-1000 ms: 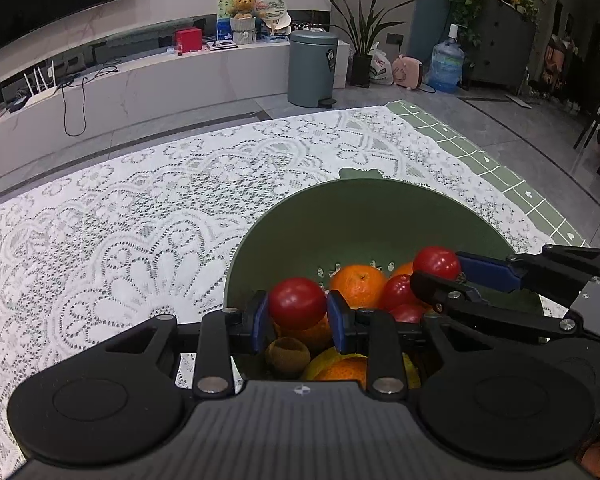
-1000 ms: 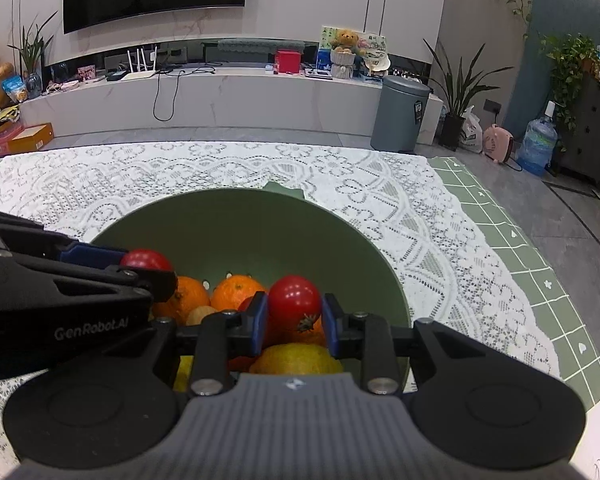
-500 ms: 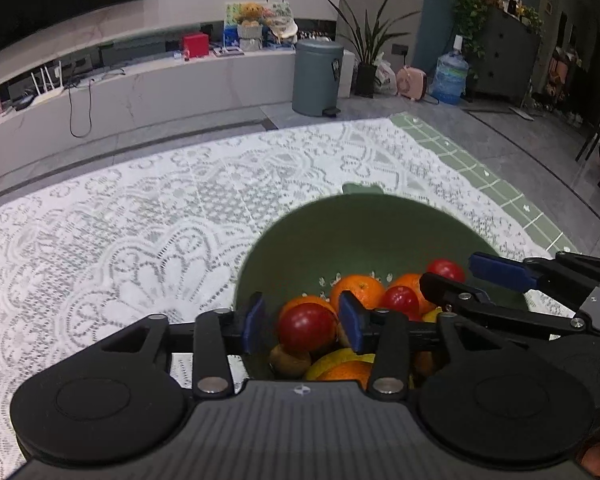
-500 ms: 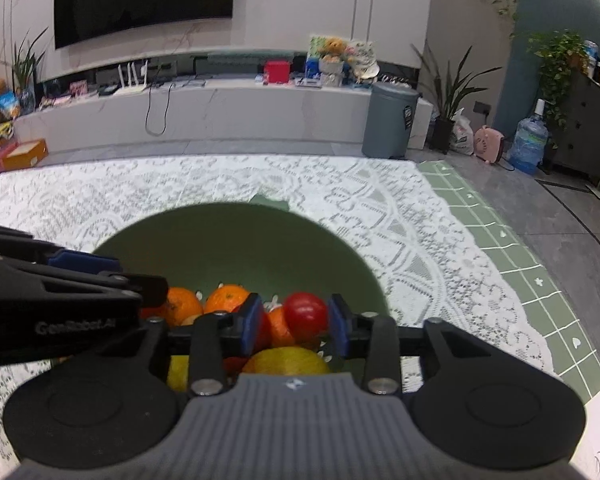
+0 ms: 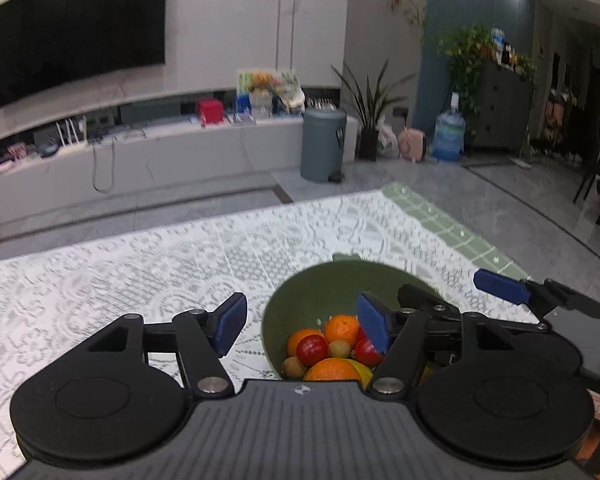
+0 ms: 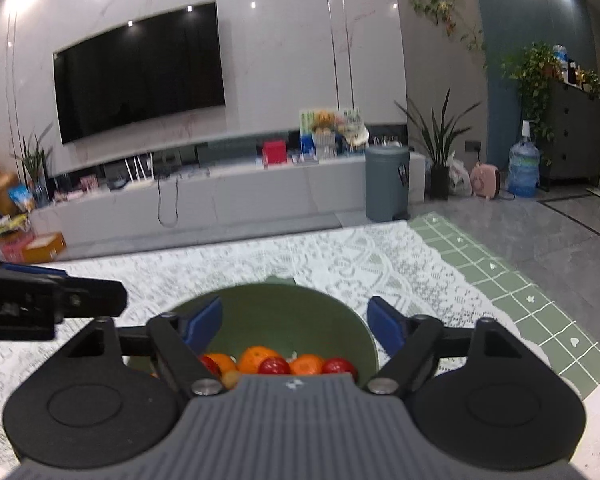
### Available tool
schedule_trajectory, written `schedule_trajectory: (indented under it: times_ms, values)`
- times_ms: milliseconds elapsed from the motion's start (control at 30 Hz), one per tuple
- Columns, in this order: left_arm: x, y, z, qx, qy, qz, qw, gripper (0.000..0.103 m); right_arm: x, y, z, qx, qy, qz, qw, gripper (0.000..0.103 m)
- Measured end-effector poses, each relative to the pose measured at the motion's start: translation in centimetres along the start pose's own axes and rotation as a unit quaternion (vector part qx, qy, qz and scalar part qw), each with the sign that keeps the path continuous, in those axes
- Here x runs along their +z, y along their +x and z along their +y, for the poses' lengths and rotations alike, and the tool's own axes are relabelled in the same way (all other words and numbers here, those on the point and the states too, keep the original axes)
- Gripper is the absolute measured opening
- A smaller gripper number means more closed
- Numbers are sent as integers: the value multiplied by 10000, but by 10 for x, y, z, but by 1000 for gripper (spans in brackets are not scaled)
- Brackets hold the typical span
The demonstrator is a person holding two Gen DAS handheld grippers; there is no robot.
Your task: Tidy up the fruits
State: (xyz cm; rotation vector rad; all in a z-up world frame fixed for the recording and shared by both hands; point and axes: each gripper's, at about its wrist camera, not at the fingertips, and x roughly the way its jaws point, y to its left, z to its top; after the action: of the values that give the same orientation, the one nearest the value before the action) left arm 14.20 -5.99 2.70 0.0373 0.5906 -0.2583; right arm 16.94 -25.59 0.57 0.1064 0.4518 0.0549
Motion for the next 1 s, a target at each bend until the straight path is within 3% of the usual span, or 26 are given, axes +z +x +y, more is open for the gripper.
schedule_trajectory:
  times_ms: [100, 400, 567, 867, 1000]
  values:
    - [-3, -22, -1, 137, -20, -265, 9996, 82, 1, -17, 4, 31, 46, -196, 9998, 83]
    - [-26, -72, -4, 678, 100, -924, 9934, 87, -16, -80, 19, 228, 12, -764, 9968, 92]
    - [-44, -85, -4, 963, 222, -1125, 9887, 87, -27, -107, 35, 445, -245, -775, 9957, 96]
    - [-75, -82, 15, 1010, -134, -716, 9922, 87, -51, -142, 43, 509, -467, -472, 9965, 99]
    - [-88, -69, 13, 1190, 68, -129, 9928, 87, -58, -145, 47, 420, -591, -307, 9969, 99]
